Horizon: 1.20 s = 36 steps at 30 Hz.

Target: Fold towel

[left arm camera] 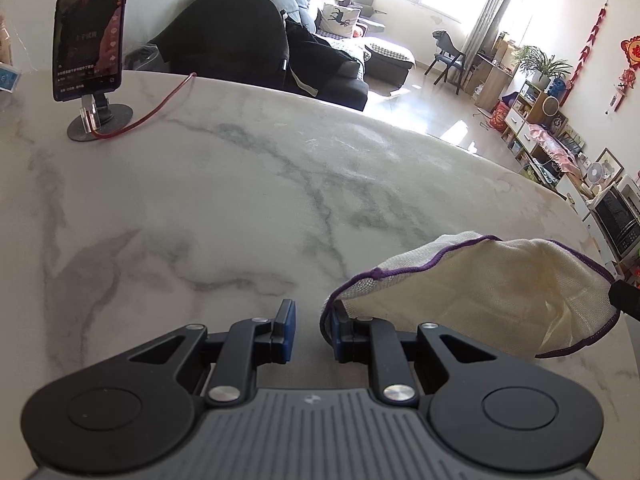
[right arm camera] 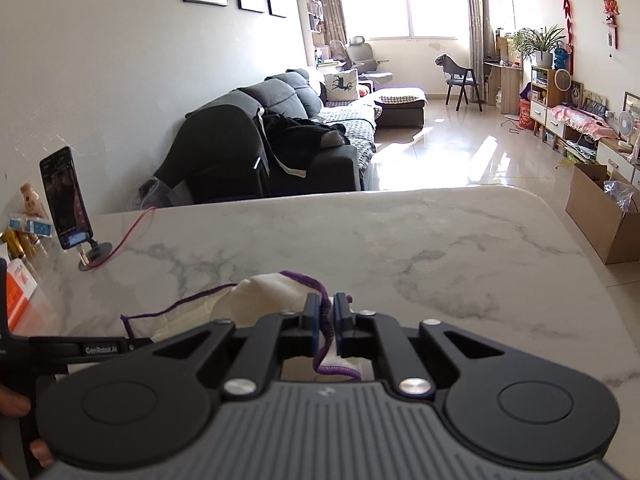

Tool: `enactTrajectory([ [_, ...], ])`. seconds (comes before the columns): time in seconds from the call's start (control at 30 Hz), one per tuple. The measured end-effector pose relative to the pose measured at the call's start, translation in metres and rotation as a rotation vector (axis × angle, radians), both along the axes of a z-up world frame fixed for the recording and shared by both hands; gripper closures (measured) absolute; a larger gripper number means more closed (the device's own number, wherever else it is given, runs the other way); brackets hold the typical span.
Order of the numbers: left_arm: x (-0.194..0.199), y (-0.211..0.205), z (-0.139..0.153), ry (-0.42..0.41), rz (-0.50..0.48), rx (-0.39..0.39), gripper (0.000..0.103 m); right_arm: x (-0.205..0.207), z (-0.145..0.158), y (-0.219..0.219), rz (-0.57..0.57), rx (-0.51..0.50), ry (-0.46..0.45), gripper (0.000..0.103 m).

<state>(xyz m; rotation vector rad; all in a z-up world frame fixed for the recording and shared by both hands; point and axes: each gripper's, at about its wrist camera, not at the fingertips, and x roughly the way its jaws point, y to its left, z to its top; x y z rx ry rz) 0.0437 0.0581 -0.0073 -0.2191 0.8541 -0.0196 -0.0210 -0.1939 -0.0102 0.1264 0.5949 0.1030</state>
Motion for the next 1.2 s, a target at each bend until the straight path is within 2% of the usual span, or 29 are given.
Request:
enactTrajectory([
  [0.33,-0.002,-0.002,0.003,0.002,0.003,0.024,0.084,-0.011,0.008,-0.009,-0.024,0.004,-0.024,0.096],
  [0.63,-0.012,-0.005,0.017,0.001,-0.02,0.036,0.082,-0.028,0.016,-0.007,0.028,0.024,-0.028,0.095],
  [0.67,-0.013,-0.006,0.019,0.001,-0.023,0.037,0.081,-0.029,0.016,-0.006,0.033,0.02,-0.023,0.095],
  [0.8,-0.019,-0.009,0.028,-0.011,-0.048,0.049,0.067,-0.034,0.018,0.001,0.073,-0.019,0.003,0.095],
  [1.0,-0.029,-0.016,0.04,-0.03,-0.117,0.123,0.066,-0.039,0.019,0.01,0.179,-0.067,0.105,0.095],
  [1.2,-0.03,-0.025,0.045,-0.034,-0.208,0.212,0.065,-0.043,0.019,0.012,0.218,-0.125,0.16,0.095],
])
